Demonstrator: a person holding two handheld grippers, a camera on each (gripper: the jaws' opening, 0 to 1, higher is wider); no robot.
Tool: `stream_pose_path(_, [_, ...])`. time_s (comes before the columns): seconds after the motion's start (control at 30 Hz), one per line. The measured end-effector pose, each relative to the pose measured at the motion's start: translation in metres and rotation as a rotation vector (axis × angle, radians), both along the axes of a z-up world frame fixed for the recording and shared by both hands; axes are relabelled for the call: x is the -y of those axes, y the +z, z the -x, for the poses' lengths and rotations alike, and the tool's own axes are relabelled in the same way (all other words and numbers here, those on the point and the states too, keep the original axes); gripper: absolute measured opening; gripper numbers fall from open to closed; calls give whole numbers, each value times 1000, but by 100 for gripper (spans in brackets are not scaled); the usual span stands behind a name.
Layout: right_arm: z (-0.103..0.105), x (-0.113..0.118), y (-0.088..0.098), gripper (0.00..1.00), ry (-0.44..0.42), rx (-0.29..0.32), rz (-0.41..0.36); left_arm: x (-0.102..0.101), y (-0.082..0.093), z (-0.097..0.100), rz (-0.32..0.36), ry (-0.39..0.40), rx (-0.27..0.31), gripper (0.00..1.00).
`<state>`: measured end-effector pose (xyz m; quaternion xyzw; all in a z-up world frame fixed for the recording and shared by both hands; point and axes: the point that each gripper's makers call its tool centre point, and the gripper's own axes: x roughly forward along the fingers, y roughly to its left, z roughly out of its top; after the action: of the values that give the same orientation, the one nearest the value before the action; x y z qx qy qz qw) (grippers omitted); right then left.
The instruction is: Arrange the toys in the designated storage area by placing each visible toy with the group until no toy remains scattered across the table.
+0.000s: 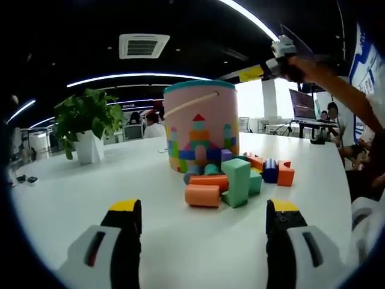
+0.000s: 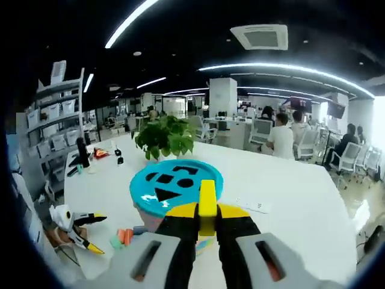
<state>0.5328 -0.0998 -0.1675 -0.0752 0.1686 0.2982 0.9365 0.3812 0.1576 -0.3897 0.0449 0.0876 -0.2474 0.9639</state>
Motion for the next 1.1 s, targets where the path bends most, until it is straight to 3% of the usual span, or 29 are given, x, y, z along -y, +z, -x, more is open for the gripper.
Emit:
stream_pose_path(0.23, [-39, -33, -2, 10, 112, -271, 91, 0, -2, 0, -8, 6, -4, 88])
stream_pose_path(0.37, [-57, -39, -10, 10, 105, -416, 150, -1, -2, 0, -17, 8, -1, 88])
stream_pose_path(0.4, [-52, -42, -14, 10, 109, -422, 161, -1, -2, 0, -18, 11, -1, 88])
stream_pose_path(0.5, [-50, -49, -21, 10, 142, -541, 194, -2, -2, 0, -16, 18, -5, 89])
stream_pose_path(0.63, [-60, -51, -22, 10, 168, -593, 288, -5, -1, 0, -13, 28, -1, 89])
stream_pose_path(0.7, [-48, -55, -27, 10, 178, -633, 317, -6, -1, 0, -13, 31, -2, 89])
stream_pose_path(0.87, [-34, -67, -37, 10, 170, -666, 364, -6, -2, 0, -22, 32, -1, 89])
stream_pose_path(0.97, [-18, -68, -49, 10, 170, -729, 416, -7, -1, -1, -18, 35, -1, 89])
stream_pose_path(1.03, [-20, -71, -55, 10, 169, -781, 433, -7, -1, -1, -16, 35, -1, 89])
stream_pose_path(1.1, [-23, -69, -60, 10, 173, -795, 461, -6, -1, -1, -12, 32, -1, 88])
